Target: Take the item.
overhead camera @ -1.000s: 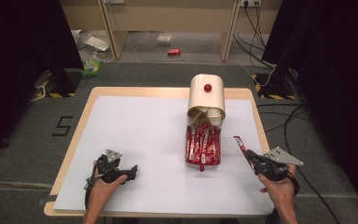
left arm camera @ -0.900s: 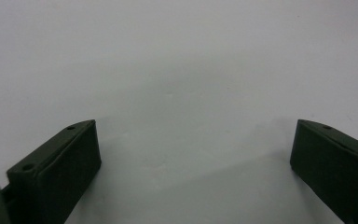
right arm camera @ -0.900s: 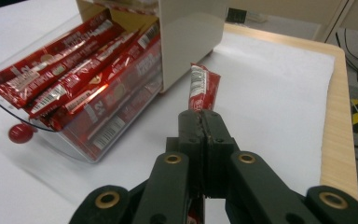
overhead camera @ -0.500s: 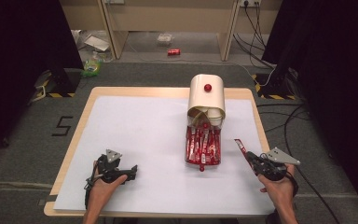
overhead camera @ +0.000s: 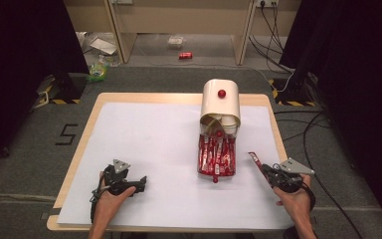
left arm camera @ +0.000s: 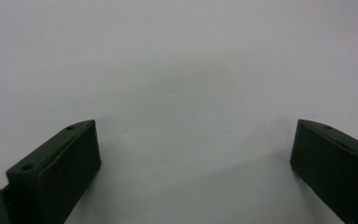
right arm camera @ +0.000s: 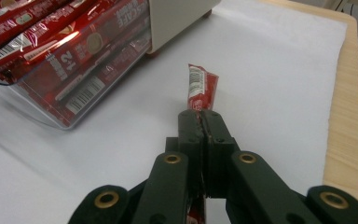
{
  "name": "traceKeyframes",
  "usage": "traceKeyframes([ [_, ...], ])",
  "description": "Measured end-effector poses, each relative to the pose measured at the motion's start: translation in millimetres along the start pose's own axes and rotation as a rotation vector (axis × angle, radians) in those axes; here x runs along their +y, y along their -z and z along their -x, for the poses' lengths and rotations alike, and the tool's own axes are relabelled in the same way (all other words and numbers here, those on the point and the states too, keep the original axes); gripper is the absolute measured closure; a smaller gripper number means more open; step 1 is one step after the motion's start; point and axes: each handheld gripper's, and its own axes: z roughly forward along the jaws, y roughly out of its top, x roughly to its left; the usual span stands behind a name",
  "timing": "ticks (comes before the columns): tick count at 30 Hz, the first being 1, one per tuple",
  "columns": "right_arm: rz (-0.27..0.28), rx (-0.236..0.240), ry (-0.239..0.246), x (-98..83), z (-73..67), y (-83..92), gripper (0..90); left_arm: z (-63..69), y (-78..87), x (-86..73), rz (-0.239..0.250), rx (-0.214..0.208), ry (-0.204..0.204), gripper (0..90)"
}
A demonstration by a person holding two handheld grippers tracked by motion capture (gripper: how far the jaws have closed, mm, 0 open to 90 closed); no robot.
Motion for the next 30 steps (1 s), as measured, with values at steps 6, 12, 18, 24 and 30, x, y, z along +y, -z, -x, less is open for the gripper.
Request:
traceKeyframes([
  [6,-0.031,-0.018,0.004,-4.0,5.3,-5.0,88.1,-0.1,0.1,0.0,-0.001,0.000,0.000,1.0],
  [12,-0.059,-0.028,0.013,-5.1,6.3,-10.5,87.8,0.2,0.0,0.1,-0.003,0.001,-0.002,0.8],
  [18,-0.098,-0.038,0.026,-8.6,7.8,-14.7,87.8,0.2,-0.1,0.2,-0.003,0.002,-0.002,0.8],
  [24,-0.107,-0.050,0.026,-9.5,9.1,-15.5,87.4,0.1,0.0,0.1,-0.003,0.001,-0.001,0.8],
  [30,-0.106,-0.061,0.009,-11.7,13.6,-13.9,84.9,0.0,0.0,0.1,-0.002,0.000,0.000,0.9],
])
